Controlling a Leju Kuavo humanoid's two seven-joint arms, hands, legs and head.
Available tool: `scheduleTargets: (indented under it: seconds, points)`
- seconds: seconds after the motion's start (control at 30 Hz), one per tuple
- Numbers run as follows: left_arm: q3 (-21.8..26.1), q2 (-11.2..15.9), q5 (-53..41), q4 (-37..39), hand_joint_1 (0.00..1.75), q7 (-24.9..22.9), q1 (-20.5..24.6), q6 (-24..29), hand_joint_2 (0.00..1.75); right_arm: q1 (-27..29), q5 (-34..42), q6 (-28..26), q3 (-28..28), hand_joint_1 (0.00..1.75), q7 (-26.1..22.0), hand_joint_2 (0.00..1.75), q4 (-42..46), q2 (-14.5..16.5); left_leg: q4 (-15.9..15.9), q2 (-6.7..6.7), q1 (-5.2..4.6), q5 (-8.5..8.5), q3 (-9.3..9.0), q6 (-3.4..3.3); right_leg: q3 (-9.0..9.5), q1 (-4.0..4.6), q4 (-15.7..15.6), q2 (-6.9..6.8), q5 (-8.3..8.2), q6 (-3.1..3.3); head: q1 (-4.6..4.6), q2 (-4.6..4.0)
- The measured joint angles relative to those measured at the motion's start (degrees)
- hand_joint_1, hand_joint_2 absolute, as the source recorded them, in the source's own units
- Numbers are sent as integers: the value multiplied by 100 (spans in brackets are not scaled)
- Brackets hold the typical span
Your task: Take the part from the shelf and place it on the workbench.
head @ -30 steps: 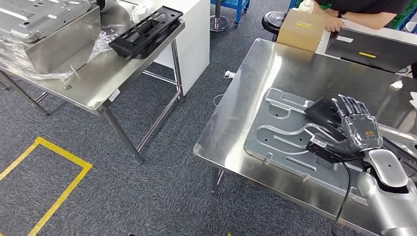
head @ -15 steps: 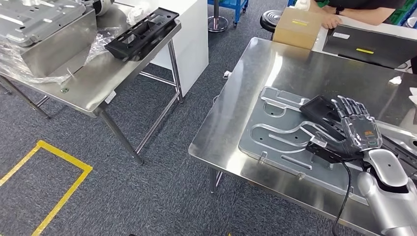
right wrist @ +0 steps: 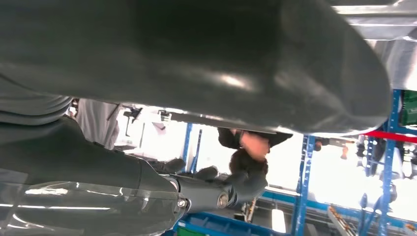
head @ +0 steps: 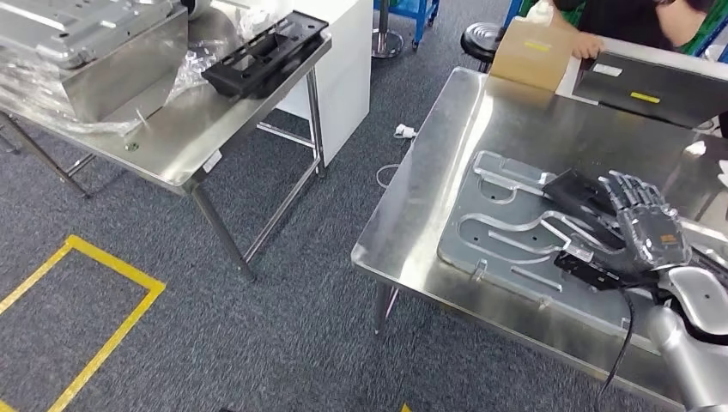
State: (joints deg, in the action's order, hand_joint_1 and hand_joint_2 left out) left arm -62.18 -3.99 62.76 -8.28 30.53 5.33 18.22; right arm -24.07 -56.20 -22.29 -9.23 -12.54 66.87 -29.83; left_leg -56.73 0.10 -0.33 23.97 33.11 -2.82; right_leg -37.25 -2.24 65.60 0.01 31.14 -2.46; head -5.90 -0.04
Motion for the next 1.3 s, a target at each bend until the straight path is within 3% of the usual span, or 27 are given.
scheduleTargets:
  seconds: [0.07, 0.1, 0.17, 0.23, 0.27, 0.3, 0.4, 0.47, 0.53, 0.57, 0.6, 0.63, 0.67, 0.73, 0.8, 0.83, 0.9, 0.93, 0.97, 1.0, 1.07, 1.1, 1.13, 1.17, 1.2, 1.23, 1.3]
  points:
    - [3, -7, 17, 0, 0, 37, -2, 5, 0, 0, 140, 52, 26, 0, -68, 0, -34, -119, -12, 1, -30, -77, 122, -28, -192, 24, 660, 2, 375, 5, 1, 0]
    - [5, -10, 21, 0, 0, 51, -4, 5, 0, -1, 185, 70, 29, 0, -90, 0, -52, -172, -24, 1, -42, -116, 187, -30, -182, 33, 794, 2, 396, 4, 1, 0]
    - [8, -13, 25, 0, 0, 68, -3, 2, 0, -11, 224, 85, 32, 0, -117, 0, -78, -257, -71, 2, -51, -188, 321, -17, 135, 41, 473, -1, 154, 7, 2, 0]
    - [10, -15, 25, -1, 0, 77, -1, -1, 0, -44, 237, 86, 39, 0, -130, 0, -84, -314, -156, 1, -58, -240, 443, 18, 638, 54, -265, -4, -33, 24, 1, 0]
    - [13, -16, 27, -1, 0, 83, 0, -2, 0, -58, 243, 89, 45, 0, -132, 0, -85, -330, -194, -2, -66, -266, 484, 44, 791, 67, -518, -2, -59, 41, -1, 0]
    - [18, -17, 36, -2, 0, 89, 0, -5, 0, -73, 253, 97, 51, 0, -130, 0, -86, -346, -221, -4, -71, -295, 512, 70, 859, 84, -653, 2, -47, 62, -3, 0]
    - [47, -15, 79, -2, 0, 100, -24, -23, 0, -77, 283, 124, 58, 0, -106, 0, -91, -369, -239, -21, -76, -348, 568, 161, 781, 80, -688, -6, -145, 163, -5, 0]
    - [58, -13, 105, -2, 0, 110, -57, -27, 0, -68, 281, 130, 58, 0, -99, 0, -86, -370, -520, -33, -56, -5, 691, 236, 677, 46, -708, -28, -266, 241, -4, 0]
    - [67, -15, 129, -2, 0, 123, -82, -27, 0, -98, 257, 134, 56, 0, -99, 0, -86, -362, -1216, -31, -3, 576, 877, 306, 529, 42, -704, -35, -388, 275, -4, 0]
    - [73, -17, 139, -2, 0, 128, -92, -27, 0, -134, 243, 136, 51, 0, -99, 0, -99, -349, -1571, -31, 23, 755, 939, 333, 449, 42, -700, -35, -449, 273, -4, 0]
    - [78, -17, 146, -2, 0, 132, -97, -26, 0, -179, 230, 138, 43, 0, -99, 0, -117, -335, -1818, -31, 43, 816, 948, 352, 370, 42, -697, -34, -509, 265, -4, 0]
    - [84, -18, 155, -2, 0, 134, -99, -26, 0, -226, 222, 139, 30, 0, -99, 0, -144, -319, -1872, -30, 57, 750, 865, 360, 296, 41, -695, -32, -566, 251, -4, 0]
    - [88, -18, 161, -2, 0, 136, -99, -26, 0, -270, 217, 134, 15, 0, -100, 0, -172, -305, -1721, -30, 64, 619, 681, 354, 226, 41, -694, -32, -623, 233, -4, 0]
    - [96, -17, 178, -3, 0, 139, -94, -26, 0, -338, 213, 109, -15, 0, -106, 0, -217, -290, -941, -34, 61, 457, 60, 303, 117, 42, -693, -35, -725, 185, -5, 0]
    - [102, -18, 187, -4, 0, 147, -91, -27, 0, -382, 219, 76, -36, 0, -111, 0, -240, -284, -251, -40, 25, 491, -415, 241, 80, 39, -708, -51, -819, 116, -1, 0]
    - [104, -18, 189, -4, 0, 150, -92, -27, 0, -394, 224, 63, -47, 0, -112, 0, -248, -279, -101, -41, 2, 519, -493, 217, 78, 34, -725, -61, -865, 75, 1, 0]
    - [107, -18, 194, -4, 0, 153, -100, -28, 0, -406, 233, 54, -80, 0, -116, 0, -270, -268, -15, -35, -15, 412, -450, 140, 76, 21, -764, -71, -936, -6, 4, 0]
    - [108, -18, 196, -4, 0, 151, -101, -28, 0, -407, 235, 52, -96, 0, -117, 0, -281, -266, 24, -27, -13, 348, -423, 89, 44, 15, -730, -68, -873, -27, 4, 0]
    - [110, -17, 199, -4, 0, 151, -103, -28, 0, -409, 237, 52, -112, 0, -119, 0, -295, -266, 58, -17, -8, 265, -372, 33, -16, 15, -600, -64, -695, -34, 4, 0]
    - [113, -17, 201, -4, 0, 150, -105, -28, 0, -411, 240, 51, -127, 0, -119, 0, -309, -266, 76, -9, -8, 184, -304, -9, -107, 13, -329, -56, -406, -30, 4, 0]
    - [122, -18, 201, -4, 0, 149, -106, -29, 0, -410, 244, 50, -156, 0, -118, 0, -332, -265, 65, -4, -38, 47, -125, -52, -302, 30, 403, -40, 145, -30, 3, 0]
    - [127, -21, 200, -4, 0, 149, -108, -30, 0, -405, 245, 49, -173, 0, -118, 0, -343, -265, 51, -4, -52, -15, -30, -57, -353, 38, 736, -32, 267, -36, 4, 0]
    - [130, -23, 200, -4, 0, 149, -109, -30, 0, -400, 247, 48, -187, 0, -118, 0, -351, -264, 31, -3, -63, -65, 57, -58, -345, 42, 918, -27, 253, -39, 4, 0]
    - [133, -25, 200, -4, 0, 149, -109, -31, 0, -397, 252, 47, -202, 0, -117, 0, -358, -263, -2, -3, -69, -115, 157, -53, -246, 44, 932, -25, 132, -38, 4, 0]
    - [134, -28, 200, -4, 0, 149, -109, -30, 0, -398, 257, 46, -214, 0, -114, 0, -361, -260, -46, -3, -72, -157, 255, -44, -43, 45, 725, -25, -43, -31, 4, 0]
    - [136, -30, 200, -5, 0, 151, -107, -30, 0, -403, 263, 46, -223, 0, -109, 0, -362, -252, -100, -3, -72, -193, 346, -28, 229, 46, 361, -26, -151, -16, 4, 0]
    - [139, -40, 200, -8, 0, 160, -102, -28, 0, -409, 272, 49, -238, 0, -99, 0, -356, -222, -201, -5, -85, -259, 484, 18, 750, 78, -401, -27, -131, 26, 2, 0]
